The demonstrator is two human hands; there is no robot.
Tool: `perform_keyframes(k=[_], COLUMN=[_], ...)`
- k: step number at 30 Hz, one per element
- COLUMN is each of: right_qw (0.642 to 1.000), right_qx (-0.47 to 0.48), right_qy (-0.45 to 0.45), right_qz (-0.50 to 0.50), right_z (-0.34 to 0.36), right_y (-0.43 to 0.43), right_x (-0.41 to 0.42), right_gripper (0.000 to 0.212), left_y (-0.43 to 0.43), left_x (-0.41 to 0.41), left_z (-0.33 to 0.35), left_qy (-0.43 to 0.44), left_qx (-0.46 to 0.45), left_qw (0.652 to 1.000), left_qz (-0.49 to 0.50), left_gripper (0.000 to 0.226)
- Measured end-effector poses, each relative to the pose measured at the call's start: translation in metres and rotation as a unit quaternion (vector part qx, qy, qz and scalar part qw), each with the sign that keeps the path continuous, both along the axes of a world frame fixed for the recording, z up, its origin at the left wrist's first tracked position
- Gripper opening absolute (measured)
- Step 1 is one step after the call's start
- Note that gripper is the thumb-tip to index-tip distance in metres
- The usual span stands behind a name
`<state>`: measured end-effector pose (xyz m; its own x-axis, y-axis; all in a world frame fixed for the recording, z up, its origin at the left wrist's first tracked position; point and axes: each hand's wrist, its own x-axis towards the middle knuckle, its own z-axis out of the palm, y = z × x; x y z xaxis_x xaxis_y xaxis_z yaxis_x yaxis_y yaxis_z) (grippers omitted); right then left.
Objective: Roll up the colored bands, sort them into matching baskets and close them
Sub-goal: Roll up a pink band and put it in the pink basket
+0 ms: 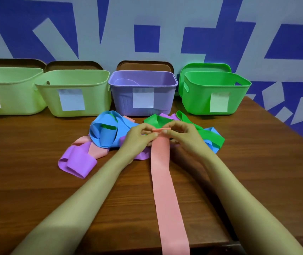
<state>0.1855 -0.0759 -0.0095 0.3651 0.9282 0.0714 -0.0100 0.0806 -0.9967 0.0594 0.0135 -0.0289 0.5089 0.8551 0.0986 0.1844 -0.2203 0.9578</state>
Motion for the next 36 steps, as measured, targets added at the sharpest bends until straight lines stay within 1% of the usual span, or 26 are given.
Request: perform_keyframes(k=[2,4,7,9,10,12,14,16,19,21,24,27,28,30,33,34,36], right_qw=[0.999,0.999,0.998,0.999,0.999,0.999,0.995,0.993,0.996,0.995,0.995,0.995,0.995,0.995,0.995,0.996,0.996], right_qx=[0.009,0.015,0.019,0.022,0.025,0.036,0.041,0.048,0.064,0.067,0.067,0.069,0.069,0.075,0.078,0.072,0.059], right_qy=[0.007,0.001,-0.013,-0.019,-0.006,-0.007,-0.056,-0.066,0.009,0.037,0.020,0.008,0.006,0.003,0.003,0.013,0.070], right_qz=[-0.032,-0.047,-0.053,-0.046,-0.036,-0.035,-0.068,-0.081,-0.067,-0.063,-0.072,-0.076,-0.076,-0.073,-0.057,-0.047,-0.016], right_z=[-0.007,-0.013,-0.017,-0.016,-0.015,-0.015,-0.015,-0.014,-0.010,-0.008,-0.007,-0.007,-0.007,-0.008,-0.007,-0.006,-0.004], right_y=[0.003,0.005,0.005,0.002,0.000,-0.002,-0.003,-0.004,-0.007,-0.007,-0.007,-0.007,-0.008,-0.008,-0.009,-0.010,-0.012], right_x=[0.004,0.006,0.004,0.001,-0.001,-0.002,-0.001,-0.002,-0.006,-0.007,-0.006,-0.006,-0.006,-0.006,-0.008,-0.008,-0.008], right_gripper=[0.012,0.009,0.008,0.010,0.012,0.017,0.021,0.023,0.027,0.031,0.032,0.028,0.028,0.026,0.024,0.025,0.025], left_y=[-0.001,-0.004,-0.006,-0.008,-0.008,-0.011,-0.014,-0.017,-0.022,-0.023,-0.024,-0.026,-0.027,-0.028,-0.029,-0.029,-0.028], left_x=[0.003,0.005,0.005,0.005,0.005,0.004,0.003,0.001,0.000,0.000,-0.001,-0.002,-0.002,-0.002,-0.002,-0.002,-0.003], left_z=[-0.003,-0.005,-0.009,-0.010,-0.010,-0.009,-0.007,-0.006,-0.002,0.000,0.001,0.003,0.004,0.005,0.004,0.004,0.003], left_qy=[-0.020,-0.048,-0.112,-0.135,-0.142,-0.155,-0.167,-0.182,-0.208,-0.219,-0.224,-0.241,-0.245,-0.233,-0.205,-0.203,-0.201], left_qx=[-0.014,-0.045,-0.143,-0.170,-0.174,-0.175,-0.171,-0.164,-0.160,-0.163,-0.156,-0.170,-0.169,-0.151,-0.117,-0.110,-0.096], left_qw=[1.000,0.998,0.983,0.976,0.974,0.972,0.971,0.969,0.965,0.962,0.962,0.955,0.954,0.960,0.972,0.973,0.974], left_qz=[0.003,0.003,-0.002,0.006,0.012,0.014,0.002,-0.007,-0.014,-0.016,-0.019,-0.039,-0.042,-0.024,0.017,0.022,0.032], left_gripper=[0.011,0.010,0.009,0.009,0.009,0.009,0.010,0.011,0.011,0.011,0.012,0.010,0.013,0.018,0.012,0.012,0.013])
